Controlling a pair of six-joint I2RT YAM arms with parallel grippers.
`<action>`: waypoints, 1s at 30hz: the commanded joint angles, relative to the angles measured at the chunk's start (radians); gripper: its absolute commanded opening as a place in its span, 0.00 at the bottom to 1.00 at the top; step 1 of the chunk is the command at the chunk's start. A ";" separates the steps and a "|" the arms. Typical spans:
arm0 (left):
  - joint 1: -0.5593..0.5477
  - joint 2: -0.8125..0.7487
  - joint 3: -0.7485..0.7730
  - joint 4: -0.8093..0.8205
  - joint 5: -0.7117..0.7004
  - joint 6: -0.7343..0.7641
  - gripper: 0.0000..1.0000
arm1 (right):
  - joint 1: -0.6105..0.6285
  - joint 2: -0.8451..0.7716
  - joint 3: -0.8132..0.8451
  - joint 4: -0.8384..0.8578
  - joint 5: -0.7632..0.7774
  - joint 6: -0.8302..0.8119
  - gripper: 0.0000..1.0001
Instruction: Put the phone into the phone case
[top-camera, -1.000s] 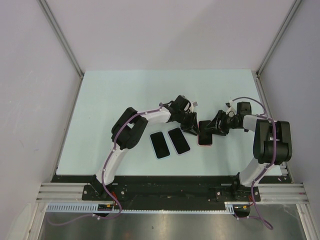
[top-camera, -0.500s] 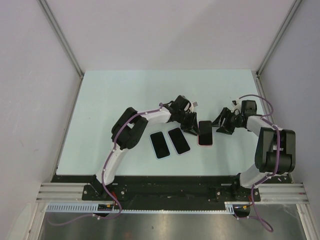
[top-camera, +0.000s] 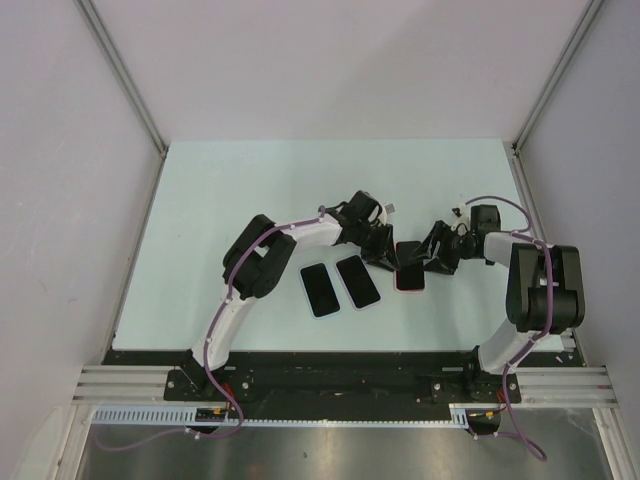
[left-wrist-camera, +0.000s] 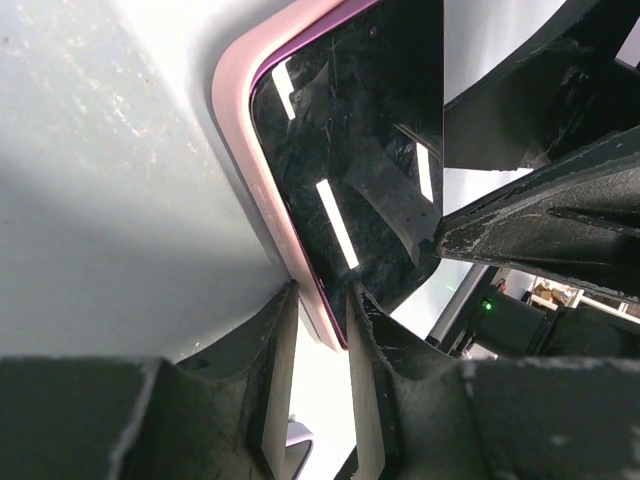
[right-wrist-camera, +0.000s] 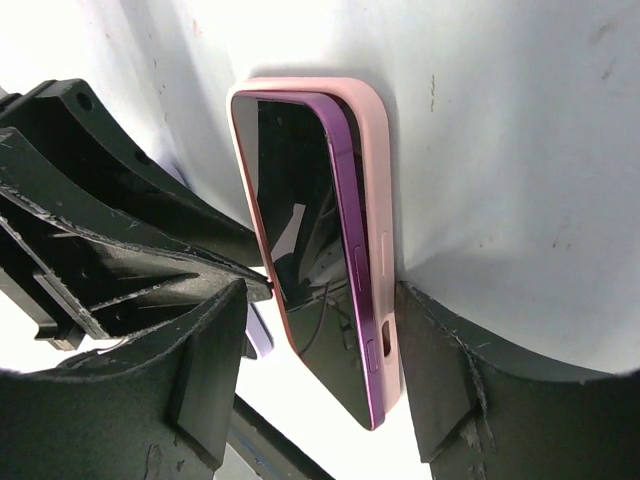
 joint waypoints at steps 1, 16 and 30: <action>-0.016 0.006 -0.022 -0.021 -0.002 0.003 0.33 | 0.009 0.042 -0.030 0.073 -0.058 0.020 0.65; -0.016 -0.008 -0.043 0.008 0.041 -0.003 0.36 | -0.040 0.078 -0.107 0.275 -0.326 0.091 0.65; -0.016 -0.028 -0.091 0.046 0.048 -0.016 0.50 | -0.034 0.083 -0.121 0.361 -0.386 0.158 0.59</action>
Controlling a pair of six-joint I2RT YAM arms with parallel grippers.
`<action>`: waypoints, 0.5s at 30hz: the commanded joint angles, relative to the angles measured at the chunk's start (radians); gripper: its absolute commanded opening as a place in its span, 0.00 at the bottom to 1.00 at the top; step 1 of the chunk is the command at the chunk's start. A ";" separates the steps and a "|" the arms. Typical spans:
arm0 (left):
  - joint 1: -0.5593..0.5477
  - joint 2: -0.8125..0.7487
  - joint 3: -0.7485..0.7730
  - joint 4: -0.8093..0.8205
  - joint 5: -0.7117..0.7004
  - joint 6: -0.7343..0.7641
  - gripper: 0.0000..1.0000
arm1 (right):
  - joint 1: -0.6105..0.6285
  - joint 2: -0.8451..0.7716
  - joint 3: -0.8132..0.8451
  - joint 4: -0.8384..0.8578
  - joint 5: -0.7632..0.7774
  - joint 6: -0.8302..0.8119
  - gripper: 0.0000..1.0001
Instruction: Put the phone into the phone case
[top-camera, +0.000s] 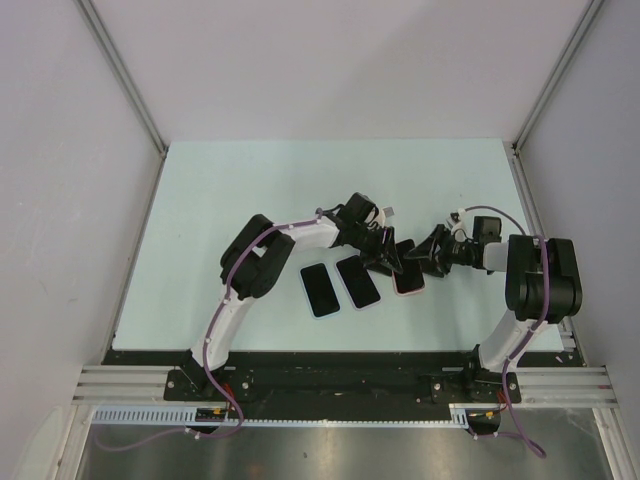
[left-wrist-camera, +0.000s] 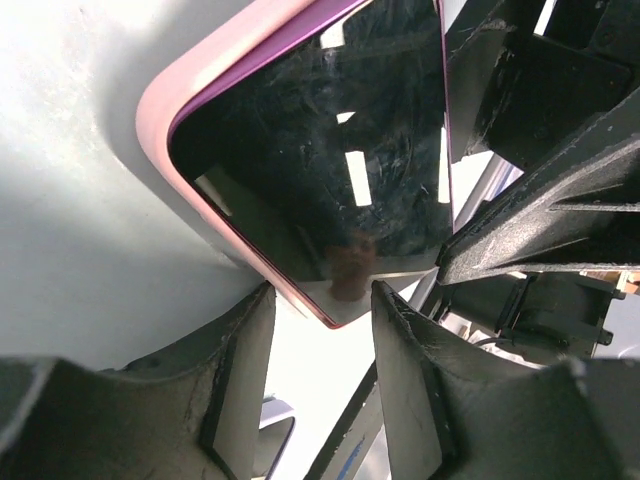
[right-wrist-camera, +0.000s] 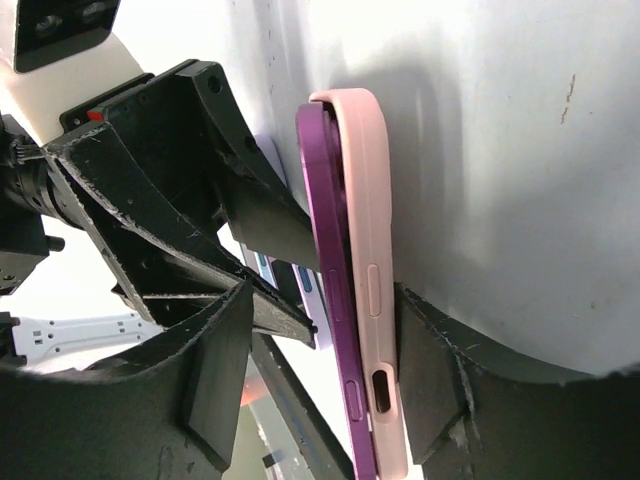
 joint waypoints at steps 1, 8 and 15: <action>-0.023 -0.006 -0.036 0.001 -0.042 0.017 0.50 | 0.009 -0.006 -0.007 0.023 -0.068 0.020 0.58; -0.021 0.001 -0.036 -0.006 -0.045 0.023 0.50 | 0.006 -0.012 -0.005 0.019 -0.071 0.025 0.47; -0.023 -0.009 -0.052 -0.008 -0.061 0.026 0.50 | -0.005 -0.029 -0.025 0.042 -0.061 0.040 0.05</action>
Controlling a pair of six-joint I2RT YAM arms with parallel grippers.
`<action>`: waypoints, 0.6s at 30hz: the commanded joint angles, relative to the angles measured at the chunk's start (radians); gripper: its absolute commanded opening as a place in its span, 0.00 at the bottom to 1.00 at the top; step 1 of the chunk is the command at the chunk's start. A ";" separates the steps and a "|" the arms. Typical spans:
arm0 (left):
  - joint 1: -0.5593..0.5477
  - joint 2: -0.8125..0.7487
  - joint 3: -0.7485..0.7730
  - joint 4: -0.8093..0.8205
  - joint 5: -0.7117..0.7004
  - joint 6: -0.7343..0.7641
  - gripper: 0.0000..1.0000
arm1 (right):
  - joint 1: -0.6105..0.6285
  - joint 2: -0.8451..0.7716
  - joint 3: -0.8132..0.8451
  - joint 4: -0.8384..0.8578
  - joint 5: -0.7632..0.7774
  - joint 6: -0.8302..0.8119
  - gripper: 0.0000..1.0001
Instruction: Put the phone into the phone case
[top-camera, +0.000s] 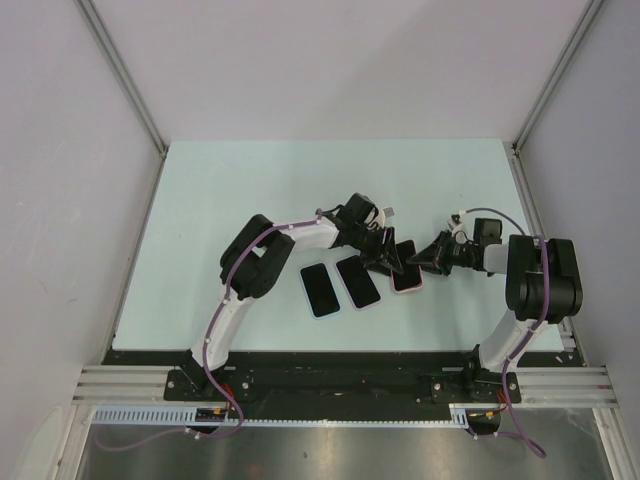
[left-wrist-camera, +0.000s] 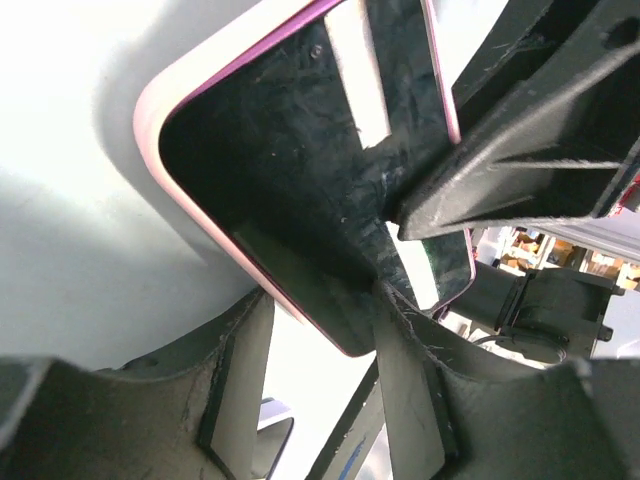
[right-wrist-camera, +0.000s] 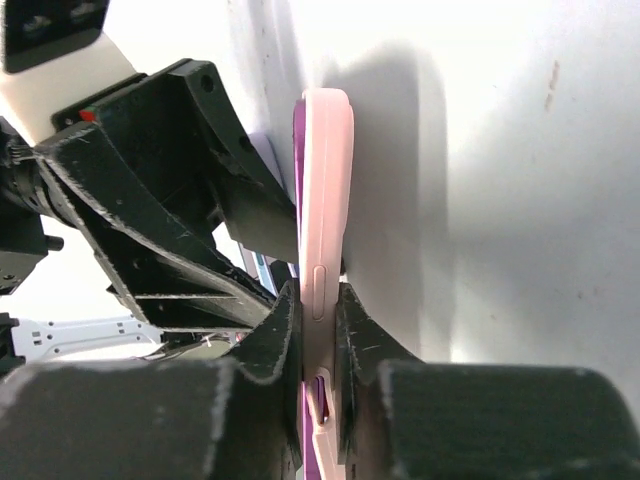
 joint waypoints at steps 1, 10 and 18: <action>-0.022 -0.006 -0.042 -0.029 -0.070 0.028 0.51 | 0.000 -0.031 -0.015 0.026 -0.042 0.036 0.01; -0.021 -0.030 -0.022 -0.058 -0.082 0.043 0.52 | -0.002 -0.072 -0.013 0.029 -0.033 0.057 0.00; 0.013 -0.237 -0.049 -0.143 -0.136 0.116 0.72 | 0.001 -0.181 -0.013 0.148 -0.093 0.166 0.00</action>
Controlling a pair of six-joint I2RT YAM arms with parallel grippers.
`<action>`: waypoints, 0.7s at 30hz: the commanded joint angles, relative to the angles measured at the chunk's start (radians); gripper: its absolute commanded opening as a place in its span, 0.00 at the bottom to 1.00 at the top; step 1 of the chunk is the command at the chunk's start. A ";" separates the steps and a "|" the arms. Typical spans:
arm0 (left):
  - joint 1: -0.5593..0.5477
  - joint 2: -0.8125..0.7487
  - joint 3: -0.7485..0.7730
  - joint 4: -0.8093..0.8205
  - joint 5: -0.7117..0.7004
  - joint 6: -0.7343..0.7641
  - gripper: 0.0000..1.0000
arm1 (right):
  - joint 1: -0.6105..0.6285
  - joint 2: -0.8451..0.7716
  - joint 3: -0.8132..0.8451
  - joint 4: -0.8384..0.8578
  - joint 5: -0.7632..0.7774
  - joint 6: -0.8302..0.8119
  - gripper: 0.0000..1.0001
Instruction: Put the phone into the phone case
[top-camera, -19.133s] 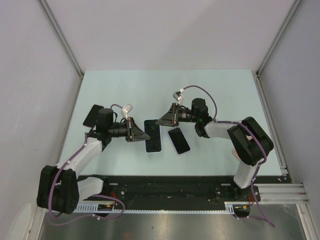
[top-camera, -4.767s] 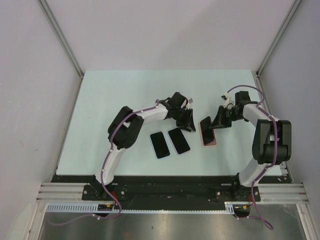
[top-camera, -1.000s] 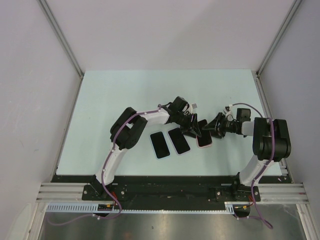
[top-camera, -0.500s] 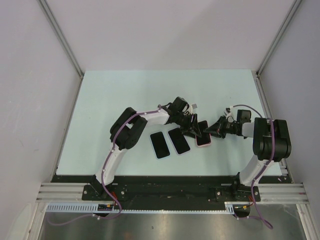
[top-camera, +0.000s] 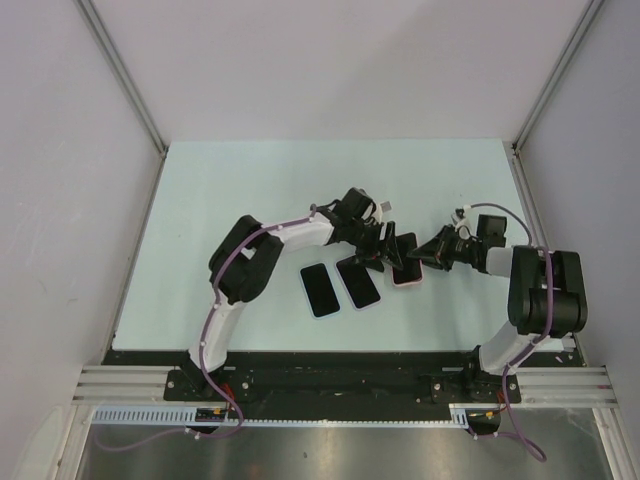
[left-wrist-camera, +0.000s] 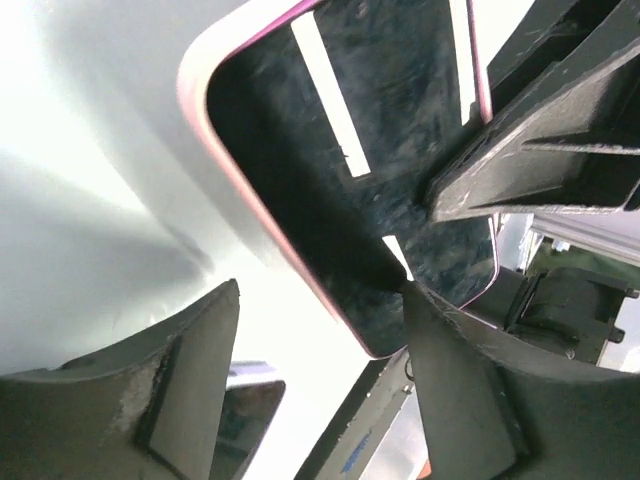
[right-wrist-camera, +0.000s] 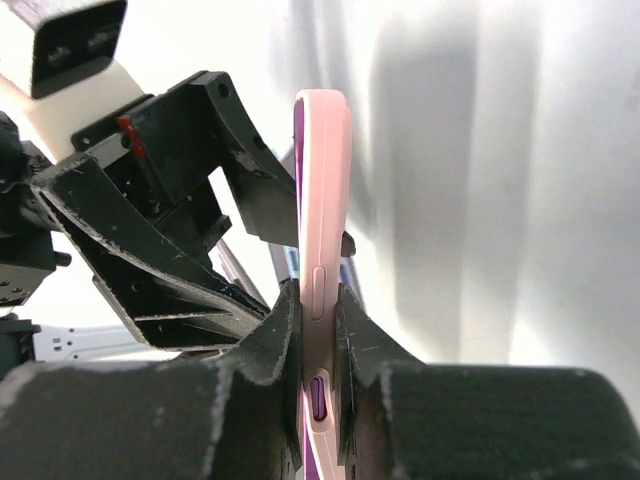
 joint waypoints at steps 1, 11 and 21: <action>0.035 -0.205 -0.073 -0.085 -0.084 0.077 0.76 | 0.008 -0.112 0.015 0.137 -0.122 0.117 0.00; 0.133 -0.500 -0.360 0.178 0.094 -0.048 0.83 | 0.159 -0.257 0.013 0.413 -0.152 0.368 0.00; 0.150 -0.612 -0.461 0.364 0.163 -0.150 0.79 | 0.286 -0.300 0.013 0.593 -0.129 0.534 0.00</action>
